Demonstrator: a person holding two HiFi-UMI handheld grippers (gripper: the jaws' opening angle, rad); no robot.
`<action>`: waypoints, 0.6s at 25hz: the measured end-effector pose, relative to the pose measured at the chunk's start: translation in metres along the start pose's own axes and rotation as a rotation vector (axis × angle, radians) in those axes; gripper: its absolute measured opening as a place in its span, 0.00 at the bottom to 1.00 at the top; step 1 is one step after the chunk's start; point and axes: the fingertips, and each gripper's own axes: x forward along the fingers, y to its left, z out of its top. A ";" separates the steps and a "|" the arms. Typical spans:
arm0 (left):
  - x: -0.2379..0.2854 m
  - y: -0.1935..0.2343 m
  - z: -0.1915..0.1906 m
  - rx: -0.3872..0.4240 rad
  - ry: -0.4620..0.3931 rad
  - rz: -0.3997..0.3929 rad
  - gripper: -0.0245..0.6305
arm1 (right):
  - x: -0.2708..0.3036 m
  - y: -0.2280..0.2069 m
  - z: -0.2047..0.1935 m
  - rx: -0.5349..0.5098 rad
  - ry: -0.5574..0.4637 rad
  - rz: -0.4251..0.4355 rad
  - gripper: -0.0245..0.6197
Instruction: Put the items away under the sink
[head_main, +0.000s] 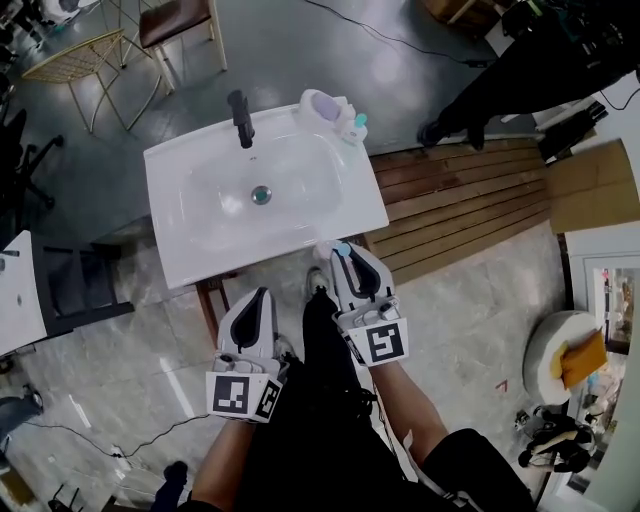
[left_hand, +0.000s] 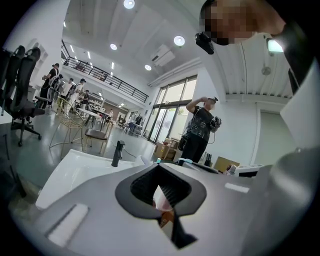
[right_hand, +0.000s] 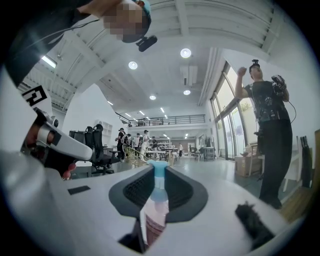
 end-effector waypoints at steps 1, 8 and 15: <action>-0.006 0.000 0.000 0.002 -0.002 -0.003 0.05 | -0.005 0.003 0.001 -0.006 -0.011 -0.006 0.15; -0.044 0.000 0.001 0.008 -0.010 -0.024 0.05 | -0.031 0.035 0.007 0.008 -0.014 -0.017 0.15; -0.067 0.000 -0.006 -0.006 -0.016 -0.011 0.05 | -0.054 0.056 0.010 0.015 -0.025 0.000 0.15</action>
